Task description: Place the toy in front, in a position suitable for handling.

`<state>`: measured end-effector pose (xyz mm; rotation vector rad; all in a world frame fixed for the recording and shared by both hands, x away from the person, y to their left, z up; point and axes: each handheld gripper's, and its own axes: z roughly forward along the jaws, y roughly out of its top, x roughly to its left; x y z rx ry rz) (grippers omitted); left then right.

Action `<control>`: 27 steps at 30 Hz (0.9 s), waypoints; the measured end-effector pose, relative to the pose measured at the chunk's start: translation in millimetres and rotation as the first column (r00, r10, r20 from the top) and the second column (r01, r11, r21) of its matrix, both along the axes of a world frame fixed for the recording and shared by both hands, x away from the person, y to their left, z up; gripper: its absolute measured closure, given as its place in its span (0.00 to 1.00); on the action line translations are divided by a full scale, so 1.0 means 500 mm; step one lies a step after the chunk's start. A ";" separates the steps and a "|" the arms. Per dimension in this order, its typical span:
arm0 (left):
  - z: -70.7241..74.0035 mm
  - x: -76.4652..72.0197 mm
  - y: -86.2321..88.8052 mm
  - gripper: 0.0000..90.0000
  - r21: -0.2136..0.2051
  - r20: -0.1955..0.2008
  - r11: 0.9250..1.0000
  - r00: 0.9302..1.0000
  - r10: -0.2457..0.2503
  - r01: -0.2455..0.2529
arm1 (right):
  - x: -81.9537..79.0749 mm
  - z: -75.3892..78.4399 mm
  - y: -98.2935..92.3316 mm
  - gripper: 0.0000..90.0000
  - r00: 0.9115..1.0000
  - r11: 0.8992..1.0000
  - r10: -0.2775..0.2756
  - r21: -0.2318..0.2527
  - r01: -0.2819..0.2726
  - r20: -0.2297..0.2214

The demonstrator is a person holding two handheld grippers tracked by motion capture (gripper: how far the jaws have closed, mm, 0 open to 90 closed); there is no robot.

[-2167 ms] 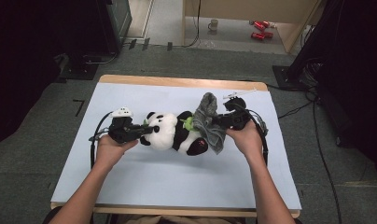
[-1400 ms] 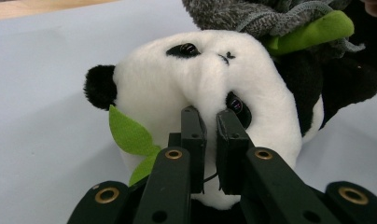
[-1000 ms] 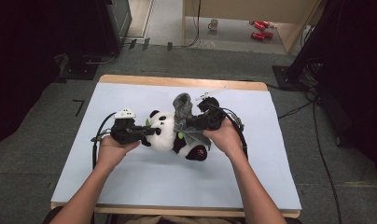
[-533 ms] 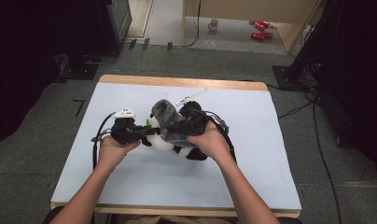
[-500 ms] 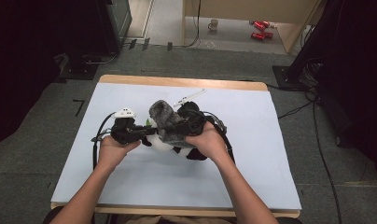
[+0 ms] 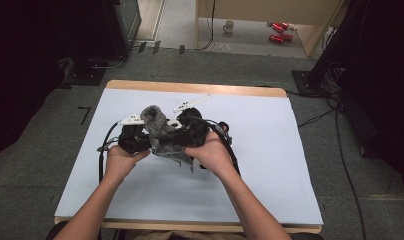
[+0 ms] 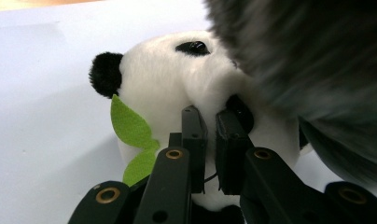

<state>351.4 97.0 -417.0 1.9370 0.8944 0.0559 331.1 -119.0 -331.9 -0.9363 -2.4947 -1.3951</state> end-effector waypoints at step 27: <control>-0.003 0.023 0.005 0.95 0.015 -0.042 1.000 0.999 0.025 -0.025 | -0.017 -0.099 -0.116 0.90 0.989 0.954 -0.144 -0.264 0.144 0.019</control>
